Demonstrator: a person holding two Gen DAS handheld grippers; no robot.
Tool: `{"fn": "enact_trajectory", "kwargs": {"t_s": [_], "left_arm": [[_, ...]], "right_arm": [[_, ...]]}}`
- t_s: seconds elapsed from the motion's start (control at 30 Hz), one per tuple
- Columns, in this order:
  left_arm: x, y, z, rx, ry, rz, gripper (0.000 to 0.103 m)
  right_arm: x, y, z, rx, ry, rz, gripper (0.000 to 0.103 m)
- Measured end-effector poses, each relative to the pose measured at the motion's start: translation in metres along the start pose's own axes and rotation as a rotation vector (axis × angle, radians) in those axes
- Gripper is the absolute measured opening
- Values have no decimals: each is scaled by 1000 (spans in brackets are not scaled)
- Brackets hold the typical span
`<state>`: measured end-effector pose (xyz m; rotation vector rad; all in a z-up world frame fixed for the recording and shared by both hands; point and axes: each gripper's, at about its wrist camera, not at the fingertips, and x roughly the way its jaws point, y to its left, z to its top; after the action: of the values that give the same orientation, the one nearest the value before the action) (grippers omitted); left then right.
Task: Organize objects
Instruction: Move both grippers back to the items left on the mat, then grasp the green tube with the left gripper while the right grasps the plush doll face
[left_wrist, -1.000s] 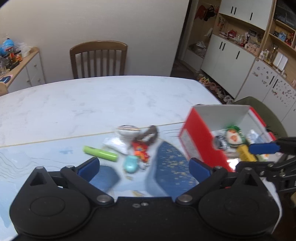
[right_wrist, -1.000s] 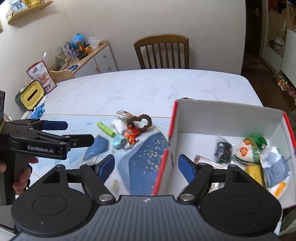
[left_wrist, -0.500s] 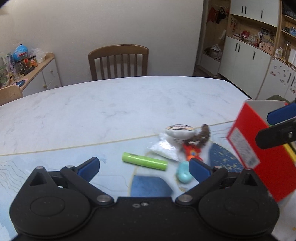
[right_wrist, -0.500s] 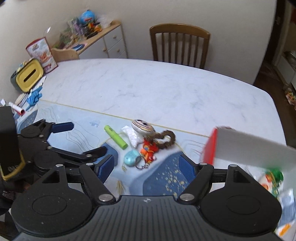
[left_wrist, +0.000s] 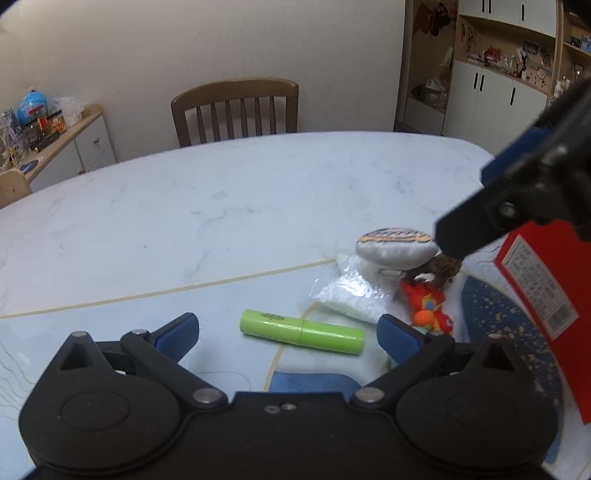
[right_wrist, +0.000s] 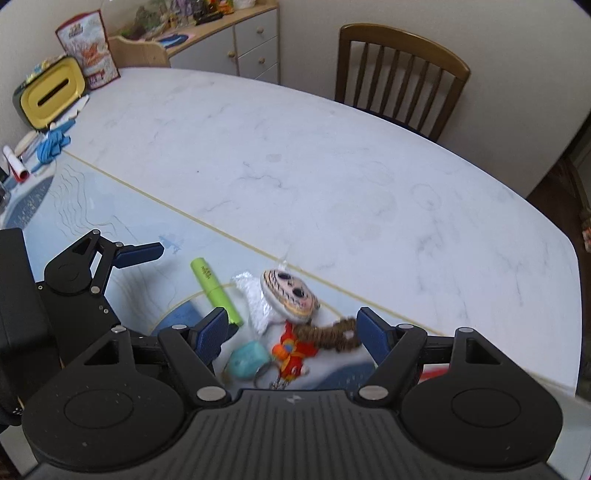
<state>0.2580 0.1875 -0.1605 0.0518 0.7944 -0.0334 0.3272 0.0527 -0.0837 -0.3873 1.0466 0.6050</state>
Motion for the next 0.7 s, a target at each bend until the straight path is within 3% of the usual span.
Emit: {"fn": "enact_trajectory", "kwargs": {"t_s": [0.2, 0.27, 0.6, 0.7], "left_arm": [[9, 1, -4, 9, 13, -18, 102], [12, 2, -4, 7, 18, -21, 102], [23, 1, -5, 1, 22, -36, 95], [23, 1, -4, 2, 12, -38, 88]], "right_arm": [[25, 9, 12, -75, 25, 26, 74], [33, 9, 13, -84, 37, 27, 64], [55, 2, 13, -70, 69, 40, 46], [56, 1, 13, -64, 65, 40, 41]]}}
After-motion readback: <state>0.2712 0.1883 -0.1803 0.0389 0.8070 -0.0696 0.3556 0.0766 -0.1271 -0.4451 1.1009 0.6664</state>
